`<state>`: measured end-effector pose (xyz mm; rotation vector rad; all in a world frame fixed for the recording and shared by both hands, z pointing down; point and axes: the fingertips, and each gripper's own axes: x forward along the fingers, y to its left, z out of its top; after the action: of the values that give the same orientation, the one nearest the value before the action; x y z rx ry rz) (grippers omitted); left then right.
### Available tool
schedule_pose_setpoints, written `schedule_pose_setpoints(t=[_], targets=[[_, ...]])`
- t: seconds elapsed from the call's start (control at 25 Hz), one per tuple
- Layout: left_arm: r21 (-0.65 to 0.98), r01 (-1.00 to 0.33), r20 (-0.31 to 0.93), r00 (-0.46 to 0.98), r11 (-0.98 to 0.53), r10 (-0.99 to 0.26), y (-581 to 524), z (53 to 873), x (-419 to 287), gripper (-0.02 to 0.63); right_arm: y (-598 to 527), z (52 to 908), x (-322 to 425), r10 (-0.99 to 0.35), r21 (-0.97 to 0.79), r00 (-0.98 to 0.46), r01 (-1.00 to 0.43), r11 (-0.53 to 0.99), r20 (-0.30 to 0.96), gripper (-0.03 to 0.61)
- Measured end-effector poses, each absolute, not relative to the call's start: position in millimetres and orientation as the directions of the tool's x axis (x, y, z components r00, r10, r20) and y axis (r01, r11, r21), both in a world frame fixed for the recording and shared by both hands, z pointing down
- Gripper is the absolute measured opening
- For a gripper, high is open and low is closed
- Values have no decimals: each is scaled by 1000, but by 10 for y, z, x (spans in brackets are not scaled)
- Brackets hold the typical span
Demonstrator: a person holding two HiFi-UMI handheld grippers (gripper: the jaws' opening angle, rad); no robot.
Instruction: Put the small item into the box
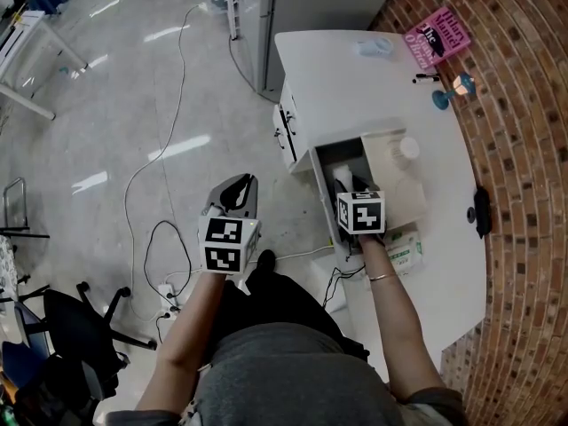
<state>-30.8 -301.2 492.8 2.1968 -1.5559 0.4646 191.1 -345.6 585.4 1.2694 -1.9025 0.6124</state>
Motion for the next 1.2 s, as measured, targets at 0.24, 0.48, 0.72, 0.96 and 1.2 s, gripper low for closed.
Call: schedule_pose_setpoints(t=[0.24, 0.48, 0.72, 0.96, 1.2], targets=[[132, -948, 494, 317, -291, -810, -3022, 4937, -307, 38, -3470, 5861, 1893, -549, 14, -230, -915, 404, 803, 167], [132, -948, 495, 316, -290, -809, -3011, 4945, -287, 38, -3484, 5874, 1887, -546, 11, -237, -912, 411, 804, 172], [131, -950, 494, 310, -282, -813, -2967, 4941, -337, 38, -3480, 5868, 1881, -554, 17, -232, -913, 407, 799, 176], [132, -952, 491, 304, -276, -816, -2921, 4930, -385, 38, -3479, 5826, 1850, -571, 17, -238, -915, 404, 786, 208], [133, -951, 488, 309, -280, -816, -2882, 4931, -402, 38, -3489, 5682, 1824, -614, 34, -235, -919, 394, 753, 210]])
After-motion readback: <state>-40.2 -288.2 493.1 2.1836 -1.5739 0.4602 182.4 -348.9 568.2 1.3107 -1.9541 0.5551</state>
